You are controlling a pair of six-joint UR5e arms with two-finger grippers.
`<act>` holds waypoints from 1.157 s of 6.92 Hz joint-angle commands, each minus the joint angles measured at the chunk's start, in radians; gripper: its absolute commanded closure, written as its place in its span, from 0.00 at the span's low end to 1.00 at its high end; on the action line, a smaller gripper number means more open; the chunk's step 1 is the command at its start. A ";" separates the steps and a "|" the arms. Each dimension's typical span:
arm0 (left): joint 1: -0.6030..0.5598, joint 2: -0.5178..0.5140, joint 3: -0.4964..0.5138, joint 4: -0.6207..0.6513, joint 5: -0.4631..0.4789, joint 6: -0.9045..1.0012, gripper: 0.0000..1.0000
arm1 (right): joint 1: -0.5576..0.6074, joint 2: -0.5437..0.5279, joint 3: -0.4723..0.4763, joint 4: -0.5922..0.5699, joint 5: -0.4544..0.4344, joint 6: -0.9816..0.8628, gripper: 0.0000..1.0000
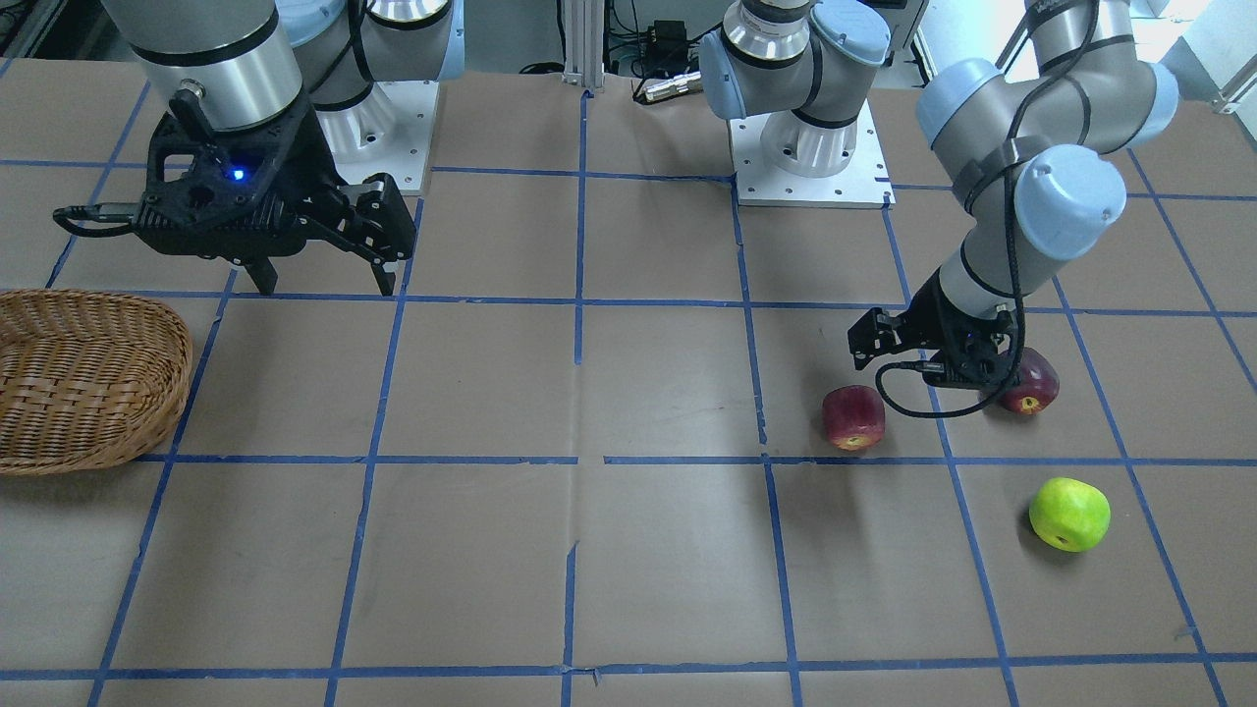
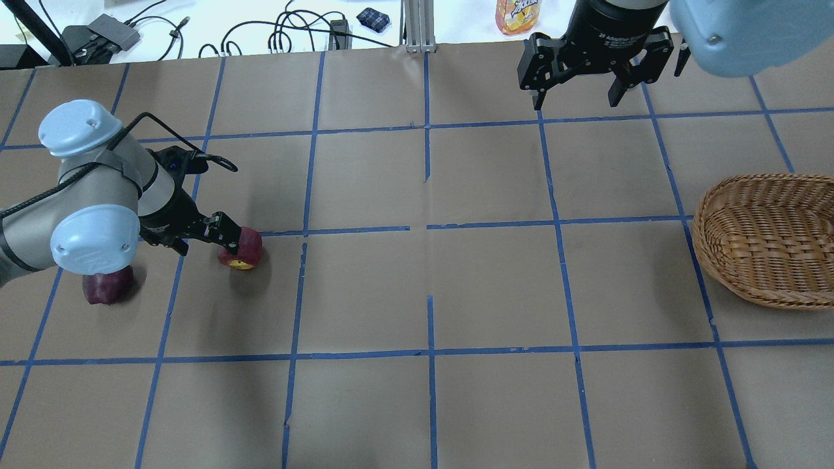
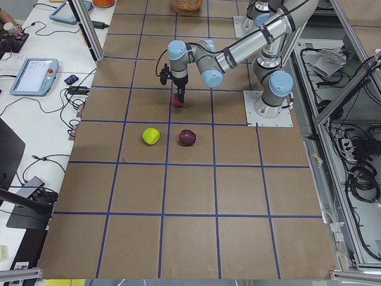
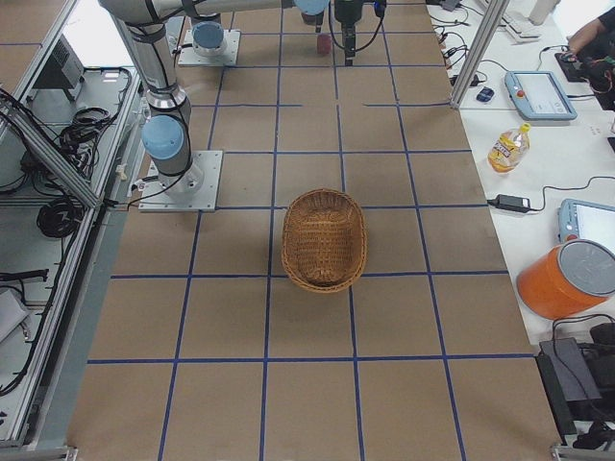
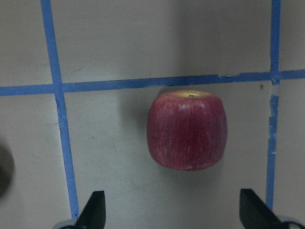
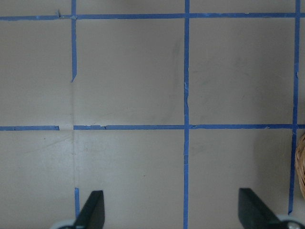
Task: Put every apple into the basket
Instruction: 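Lower the left gripper onto the red apple and grasp it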
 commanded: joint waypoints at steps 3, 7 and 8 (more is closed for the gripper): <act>0.001 -0.111 -0.019 0.083 -0.065 -0.018 0.00 | 0.000 -0.003 0.007 0.000 0.000 -0.002 0.00; -0.008 -0.110 0.047 0.051 -0.068 -0.055 0.00 | 0.002 -0.063 0.108 -0.052 -0.005 0.003 0.00; -0.008 -0.104 0.059 0.051 -0.100 -0.055 0.00 | 0.002 -0.063 0.110 -0.052 -0.007 0.003 0.00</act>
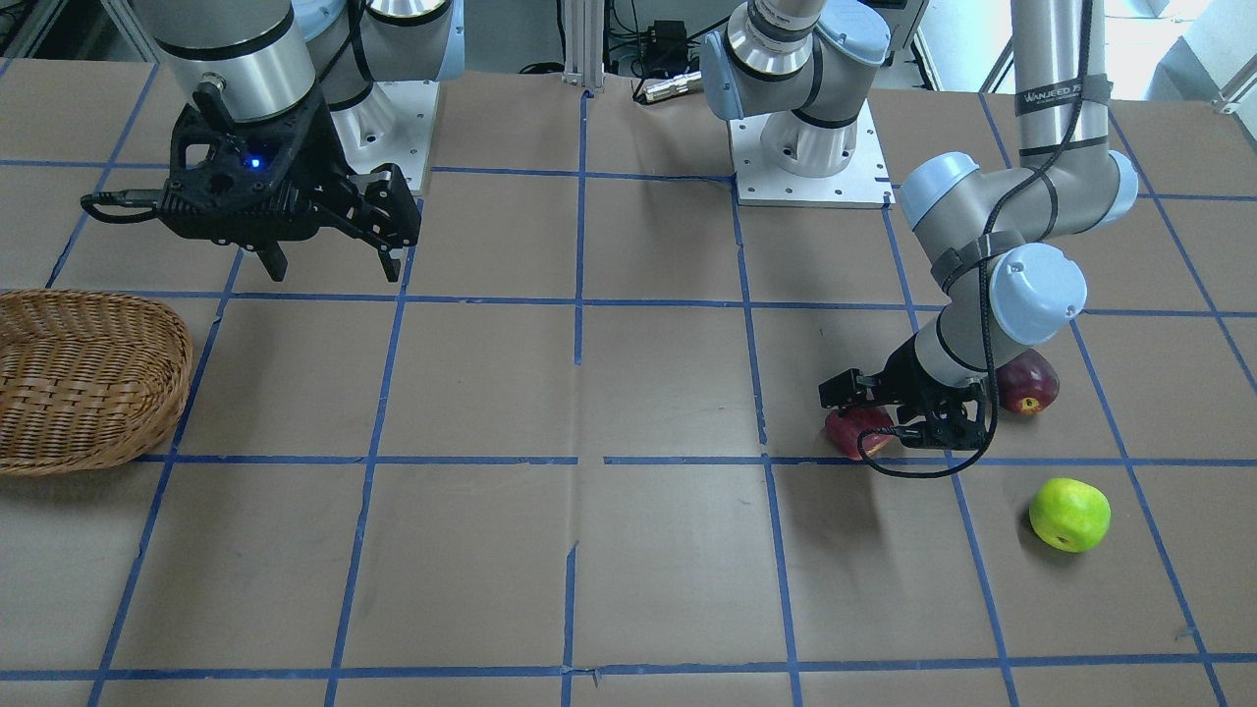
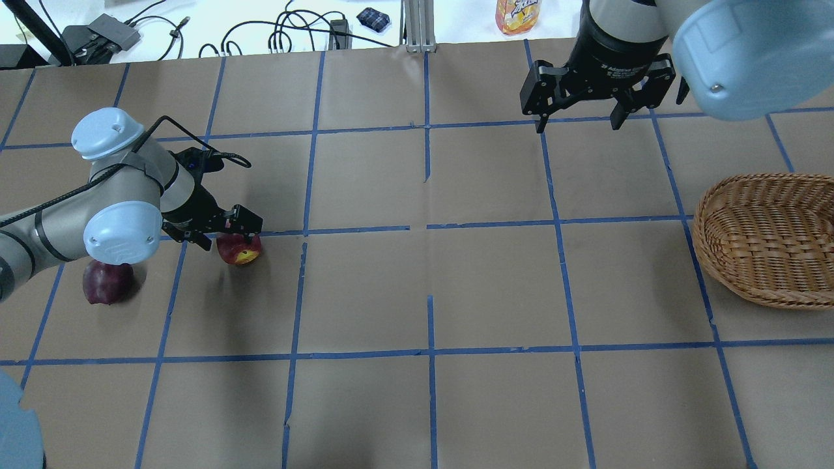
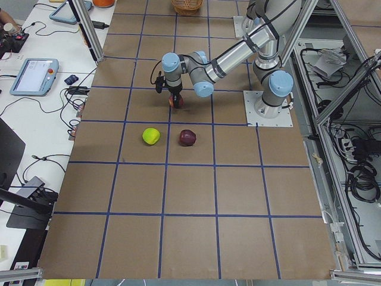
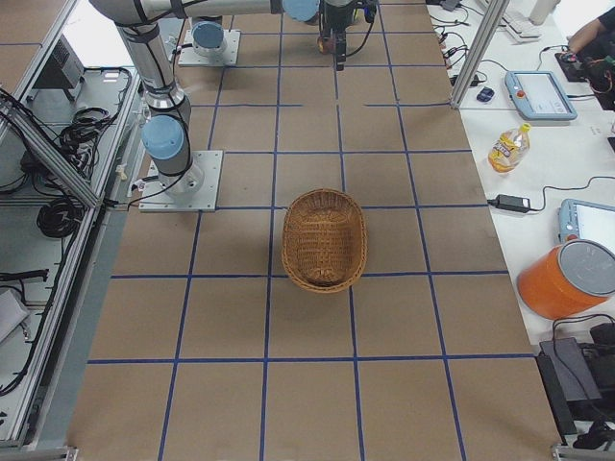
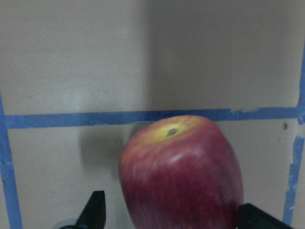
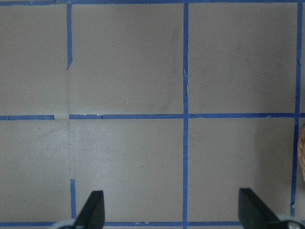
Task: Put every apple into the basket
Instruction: 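Carry the red apple with the left gripper toward the table center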
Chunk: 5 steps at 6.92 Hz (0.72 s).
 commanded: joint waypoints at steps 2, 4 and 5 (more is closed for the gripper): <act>-0.001 -0.002 -0.015 0.008 -0.036 0.000 0.00 | -0.002 -0.007 0.006 -0.008 0.005 0.002 0.00; 0.008 -0.005 -0.029 0.010 -0.031 0.011 0.00 | -0.005 -0.007 0.003 0.021 -0.004 -0.004 0.00; 0.008 -0.011 -0.055 0.023 -0.029 -0.003 0.00 | -0.003 -0.001 -0.008 0.027 -0.013 -0.019 0.00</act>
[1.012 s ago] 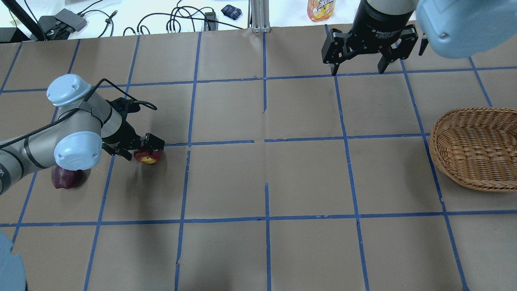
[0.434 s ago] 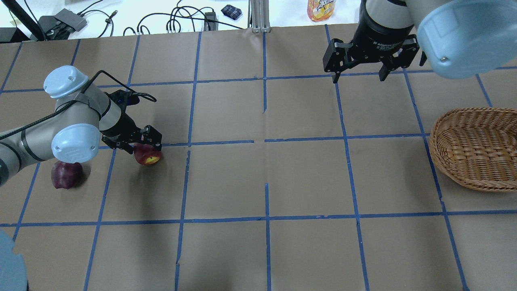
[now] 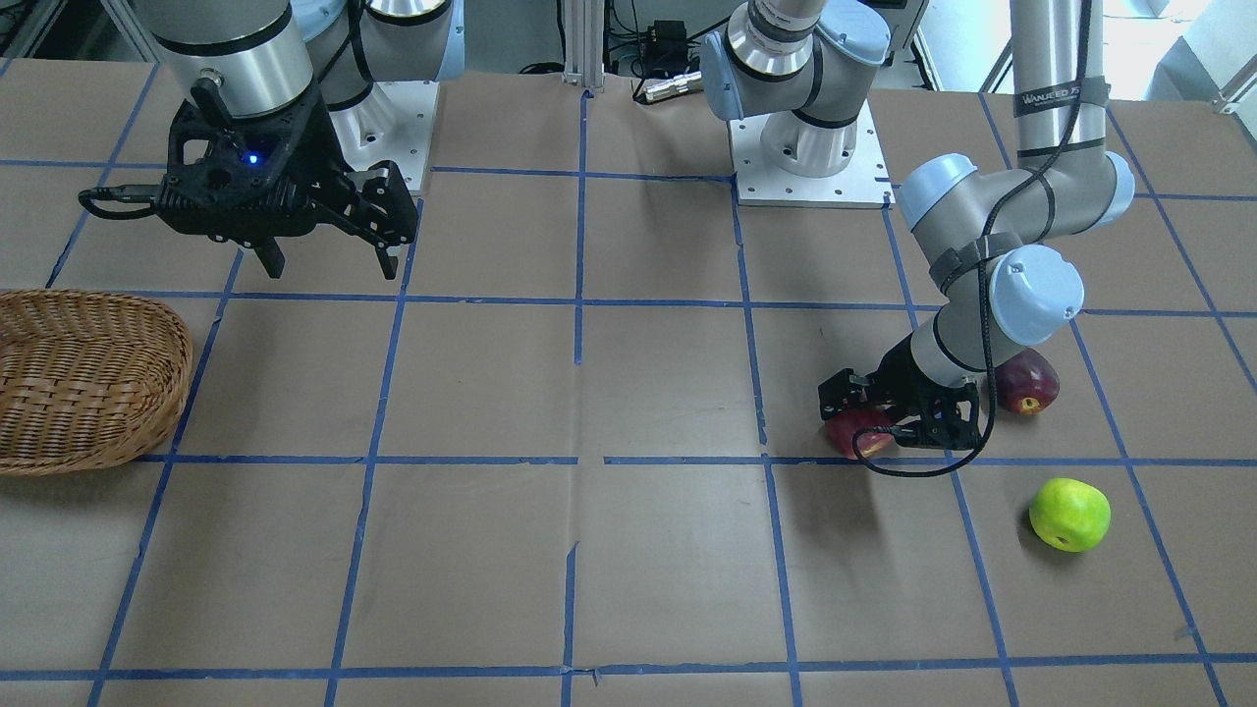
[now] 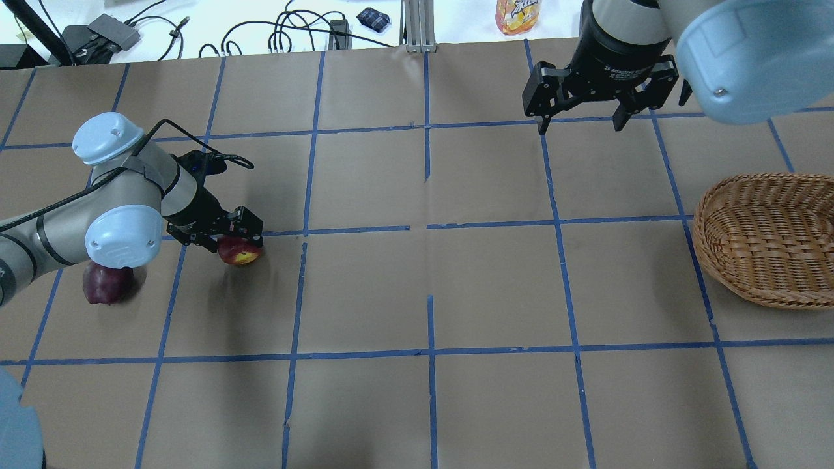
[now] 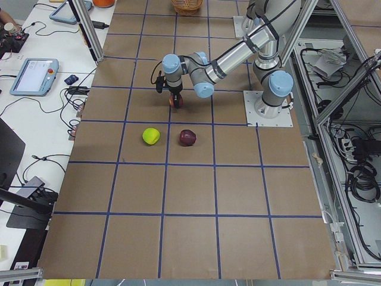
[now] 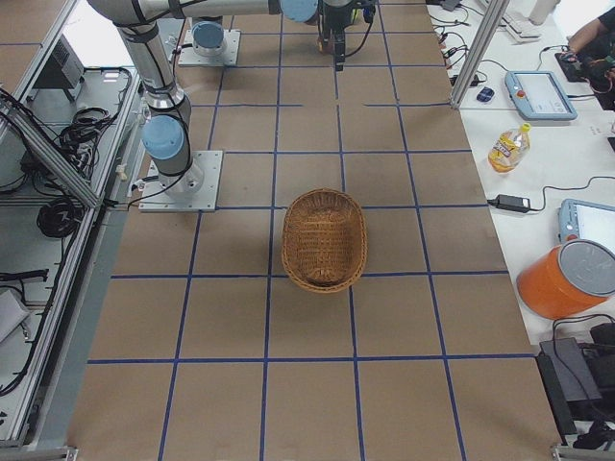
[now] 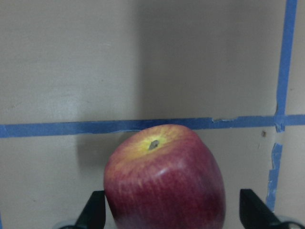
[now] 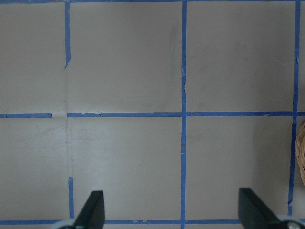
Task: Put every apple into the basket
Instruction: 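Carry the red apple with the left gripper toward the table center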
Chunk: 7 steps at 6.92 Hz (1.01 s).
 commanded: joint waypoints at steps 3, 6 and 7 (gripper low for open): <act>0.002 0.000 0.014 0.084 0.021 -0.009 0.85 | -0.001 0.019 -0.008 0.010 -0.015 -0.038 0.00; -0.204 -0.007 0.082 0.028 -0.199 -0.432 0.99 | 0.000 0.016 -0.003 0.002 -0.003 -0.023 0.00; -0.345 -0.039 0.155 0.104 -0.209 -0.628 0.99 | 0.000 0.014 0.000 0.000 -0.002 -0.021 0.00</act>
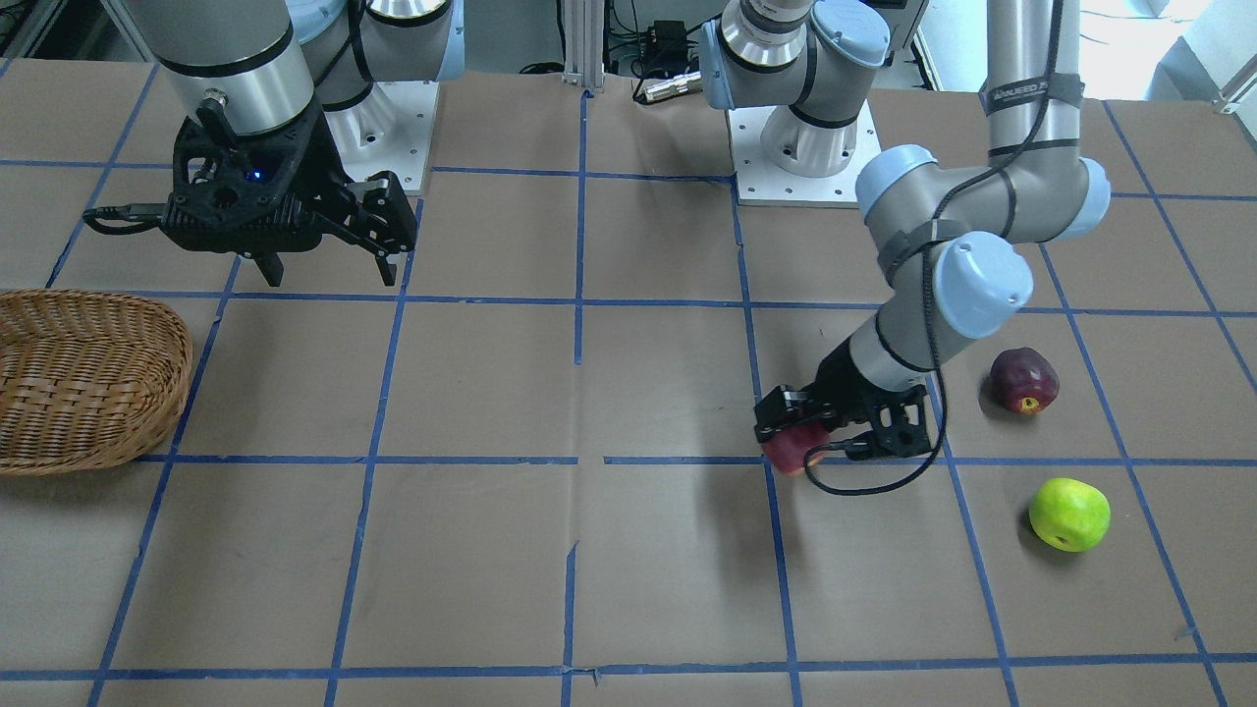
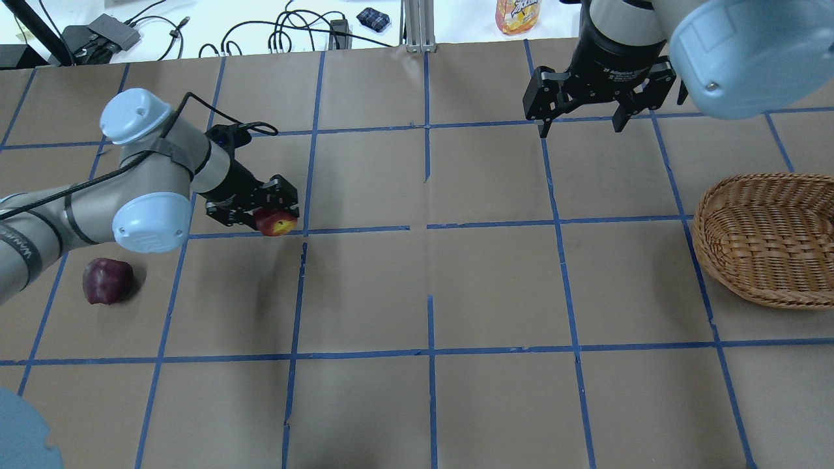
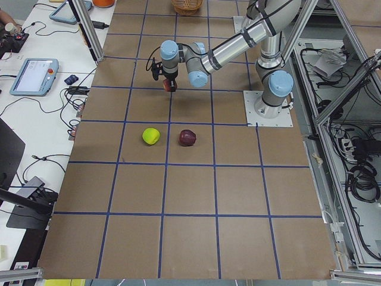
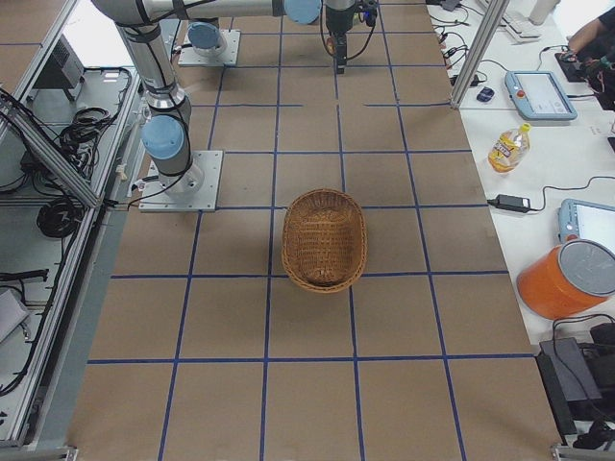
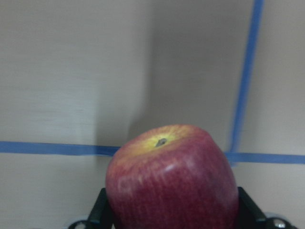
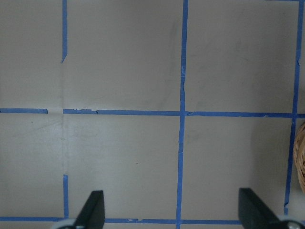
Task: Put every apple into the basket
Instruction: 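Carry the red apple with the left gripper toward the table center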
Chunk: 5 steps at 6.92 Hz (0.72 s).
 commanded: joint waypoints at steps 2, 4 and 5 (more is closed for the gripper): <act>-0.318 -0.122 0.155 0.072 -0.033 -0.364 0.98 | 0.001 0.000 0.002 0.000 0.002 0.003 0.00; -0.360 -0.196 0.163 0.121 0.009 -0.366 0.05 | 0.001 0.001 0.005 -0.003 0.002 0.001 0.00; -0.367 -0.214 0.163 0.228 0.012 -0.357 0.00 | 0.001 0.001 0.007 -0.004 0.000 0.003 0.00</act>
